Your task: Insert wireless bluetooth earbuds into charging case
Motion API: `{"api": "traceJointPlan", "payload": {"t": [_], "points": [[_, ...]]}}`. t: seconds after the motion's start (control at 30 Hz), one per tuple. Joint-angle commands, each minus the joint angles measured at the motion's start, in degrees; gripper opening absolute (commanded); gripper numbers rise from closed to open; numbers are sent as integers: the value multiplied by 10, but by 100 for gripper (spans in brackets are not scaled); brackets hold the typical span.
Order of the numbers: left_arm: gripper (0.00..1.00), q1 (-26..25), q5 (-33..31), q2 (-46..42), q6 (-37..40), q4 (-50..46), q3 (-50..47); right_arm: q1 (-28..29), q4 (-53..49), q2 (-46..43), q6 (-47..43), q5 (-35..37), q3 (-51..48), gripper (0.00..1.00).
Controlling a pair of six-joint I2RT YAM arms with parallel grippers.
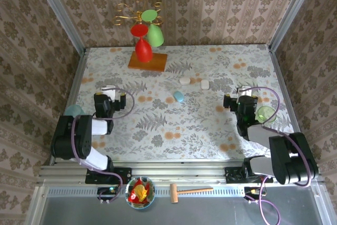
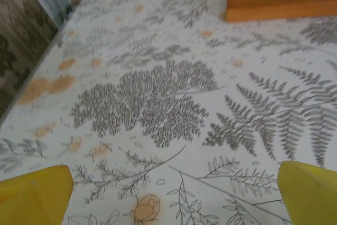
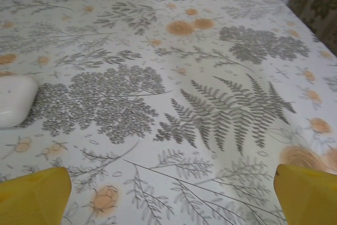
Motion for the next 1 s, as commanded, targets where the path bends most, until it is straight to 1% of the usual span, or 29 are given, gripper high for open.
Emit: {"api": "traceJointPlan", "payload": {"t": [0.0,0.07,0.1,0.17,0.2,0.27,0.3,0.97], "points": [[100,15,36,7,-25,24,19,-10,99,39,-15,-37,23,100],[100,16,39,3,-29,4,25,-20,132,88,-10,-55,25,100],[100,16,39,6,-26,15,22,-23,151,113,-10,-68,27,100],[100,16,38,5,-26,12,24,-23,161,138,-22,-86,38,100],[100,16,38,4,-26,9,24,-27,118,128,-17,-95,51,100],[100,15,35,5,-25,11,24,-32,124,133,-13,-100,52,100],[100,14,34,4,-24,9,24,-34,111,129,-10,-100,55,100],[100,8,33,5,-19,9,25,-35,122,129,-9,-99,50,100]]}}
